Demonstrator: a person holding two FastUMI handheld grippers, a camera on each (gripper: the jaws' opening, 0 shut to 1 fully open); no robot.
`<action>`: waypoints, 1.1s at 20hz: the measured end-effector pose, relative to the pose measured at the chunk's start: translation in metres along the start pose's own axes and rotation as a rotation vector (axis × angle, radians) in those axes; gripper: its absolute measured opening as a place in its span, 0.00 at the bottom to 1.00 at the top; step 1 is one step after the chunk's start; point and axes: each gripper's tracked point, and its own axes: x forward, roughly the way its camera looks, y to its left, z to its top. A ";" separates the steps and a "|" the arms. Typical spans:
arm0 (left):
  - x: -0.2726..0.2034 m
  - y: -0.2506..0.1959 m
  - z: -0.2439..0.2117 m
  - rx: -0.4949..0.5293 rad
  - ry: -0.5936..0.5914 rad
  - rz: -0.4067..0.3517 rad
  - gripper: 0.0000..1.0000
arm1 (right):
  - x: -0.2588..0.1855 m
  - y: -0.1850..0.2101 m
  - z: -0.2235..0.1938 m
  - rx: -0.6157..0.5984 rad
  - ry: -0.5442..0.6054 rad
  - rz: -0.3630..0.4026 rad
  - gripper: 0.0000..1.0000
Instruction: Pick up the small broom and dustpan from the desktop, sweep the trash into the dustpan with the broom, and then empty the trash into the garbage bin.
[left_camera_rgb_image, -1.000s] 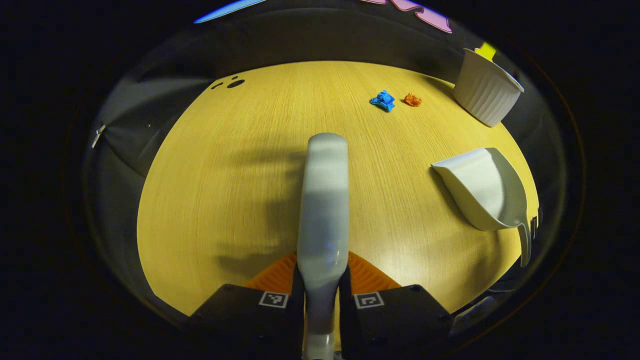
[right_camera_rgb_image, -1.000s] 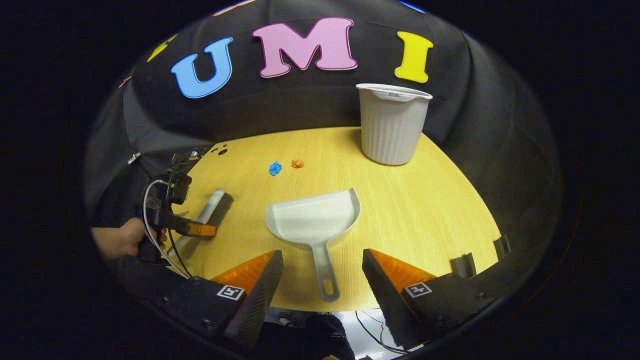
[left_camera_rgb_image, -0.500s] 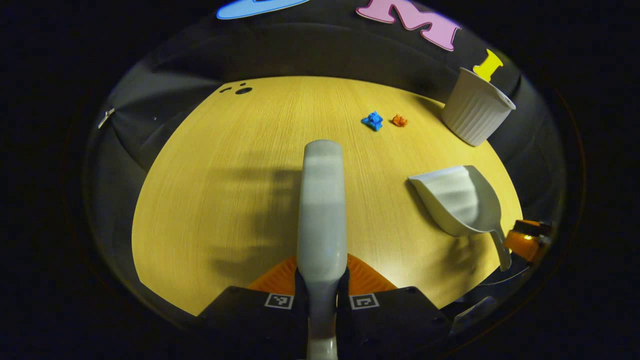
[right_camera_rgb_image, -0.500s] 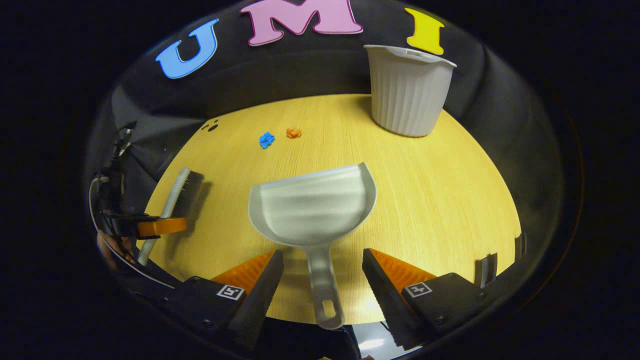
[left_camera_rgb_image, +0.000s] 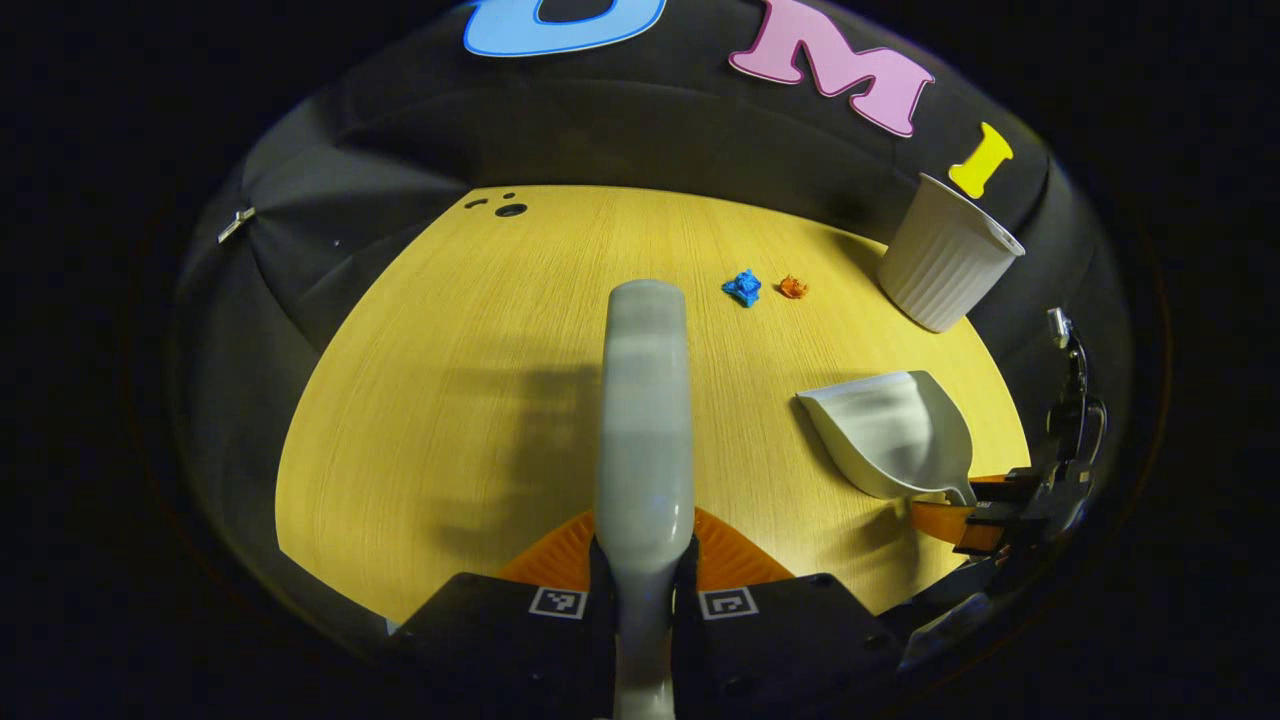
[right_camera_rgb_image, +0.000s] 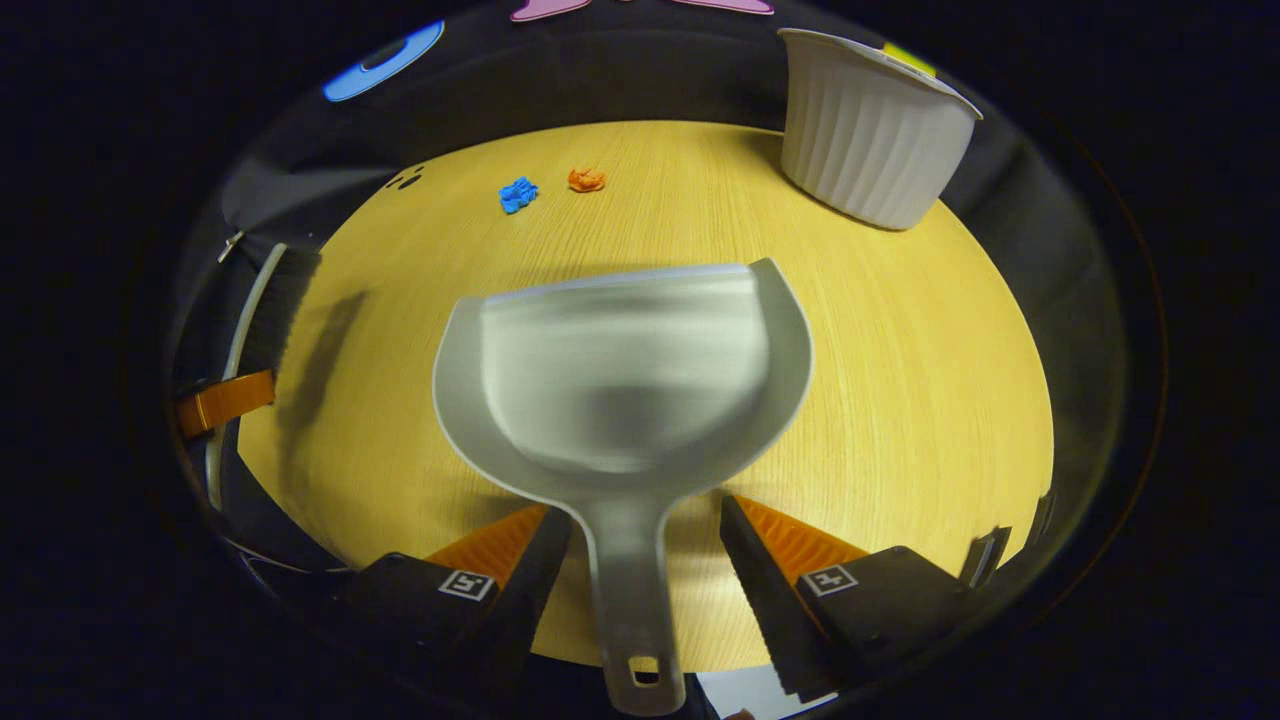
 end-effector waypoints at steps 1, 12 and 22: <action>0.001 0.001 -0.001 -0.010 0.006 0.000 0.27 | 0.005 0.001 0.000 0.003 0.012 0.003 0.93; 0.018 0.009 -0.001 -0.049 0.059 0.028 0.27 | 0.006 -0.005 0.005 -0.065 0.049 0.012 0.39; 0.078 0.019 0.054 0.184 0.120 0.114 0.27 | 0.003 -0.017 0.017 -0.118 0.065 0.060 0.32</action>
